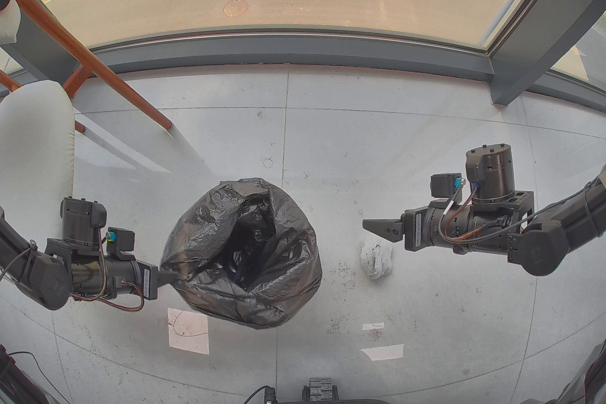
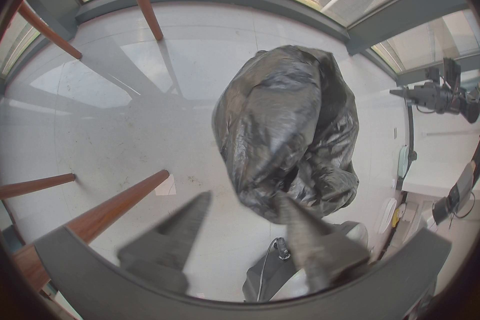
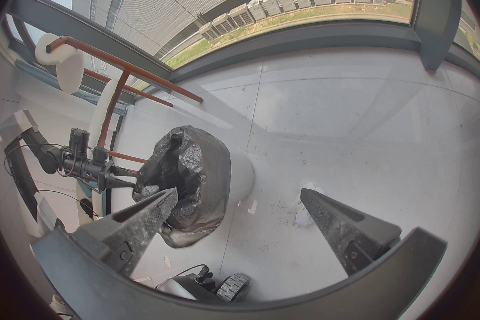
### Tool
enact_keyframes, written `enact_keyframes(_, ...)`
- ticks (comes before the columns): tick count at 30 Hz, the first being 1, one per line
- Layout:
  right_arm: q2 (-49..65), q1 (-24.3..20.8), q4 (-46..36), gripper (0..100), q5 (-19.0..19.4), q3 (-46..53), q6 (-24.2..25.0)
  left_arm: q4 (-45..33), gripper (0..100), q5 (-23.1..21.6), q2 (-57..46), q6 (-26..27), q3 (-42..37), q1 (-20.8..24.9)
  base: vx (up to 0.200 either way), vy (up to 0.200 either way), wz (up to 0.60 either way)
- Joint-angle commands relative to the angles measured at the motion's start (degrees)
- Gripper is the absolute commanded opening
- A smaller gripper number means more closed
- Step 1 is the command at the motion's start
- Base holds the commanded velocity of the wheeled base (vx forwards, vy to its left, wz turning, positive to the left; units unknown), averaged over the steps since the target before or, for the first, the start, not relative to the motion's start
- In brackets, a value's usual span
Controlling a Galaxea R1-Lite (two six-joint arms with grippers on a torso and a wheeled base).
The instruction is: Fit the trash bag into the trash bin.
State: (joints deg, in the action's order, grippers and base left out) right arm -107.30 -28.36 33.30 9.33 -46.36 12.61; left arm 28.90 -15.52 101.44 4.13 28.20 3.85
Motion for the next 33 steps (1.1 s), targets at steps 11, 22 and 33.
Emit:
enact_keyframes(11,2.45,1.02,10.64,100,-0.27,11.12,-0.04,0.72,100,-7.25,2.1,1.32,-3.15,10.74,0.0,0.0,0.0)
enact_keyframes(22,9.57,11.22,14.77,100,0.08,22.81,0.05,4.67,100,-8.04,-18.12,-5.01,-8.42,9.77,0.0,0.0,0.0)
enact_keyframes(33,8.34,19.13,14.77,100,0.78,26.67,-0.04,9.77,100,-3.91,-31.65,-15.82,-16.68,12.5,-0.036,0.0,0.0)
